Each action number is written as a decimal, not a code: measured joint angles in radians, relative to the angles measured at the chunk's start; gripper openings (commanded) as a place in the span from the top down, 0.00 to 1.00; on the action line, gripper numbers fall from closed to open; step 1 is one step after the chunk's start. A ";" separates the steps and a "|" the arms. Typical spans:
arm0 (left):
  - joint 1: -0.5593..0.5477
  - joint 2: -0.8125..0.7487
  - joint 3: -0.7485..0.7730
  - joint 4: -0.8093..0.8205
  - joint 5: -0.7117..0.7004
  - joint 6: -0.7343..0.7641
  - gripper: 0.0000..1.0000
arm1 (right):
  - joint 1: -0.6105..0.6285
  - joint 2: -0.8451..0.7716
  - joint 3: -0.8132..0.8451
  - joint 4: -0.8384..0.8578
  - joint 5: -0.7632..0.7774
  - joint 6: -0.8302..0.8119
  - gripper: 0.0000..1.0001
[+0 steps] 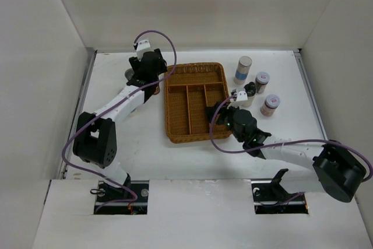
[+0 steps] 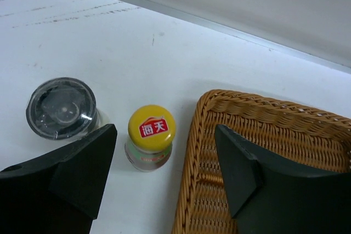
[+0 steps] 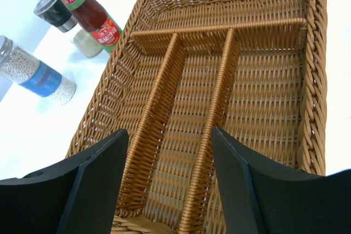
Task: Organize the condiment bottles
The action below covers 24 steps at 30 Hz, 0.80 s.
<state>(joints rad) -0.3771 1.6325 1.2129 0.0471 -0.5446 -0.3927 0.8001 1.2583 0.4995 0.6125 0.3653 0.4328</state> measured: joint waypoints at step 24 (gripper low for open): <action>0.030 0.065 0.040 -0.009 -0.014 0.030 0.82 | 0.000 0.013 0.000 0.000 0.000 -0.010 0.29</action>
<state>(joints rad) -0.3473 1.6978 1.2530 0.0380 -0.5583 -0.3626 0.8001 1.2709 0.4999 0.6125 0.3649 0.4229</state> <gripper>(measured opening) 0.360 0.703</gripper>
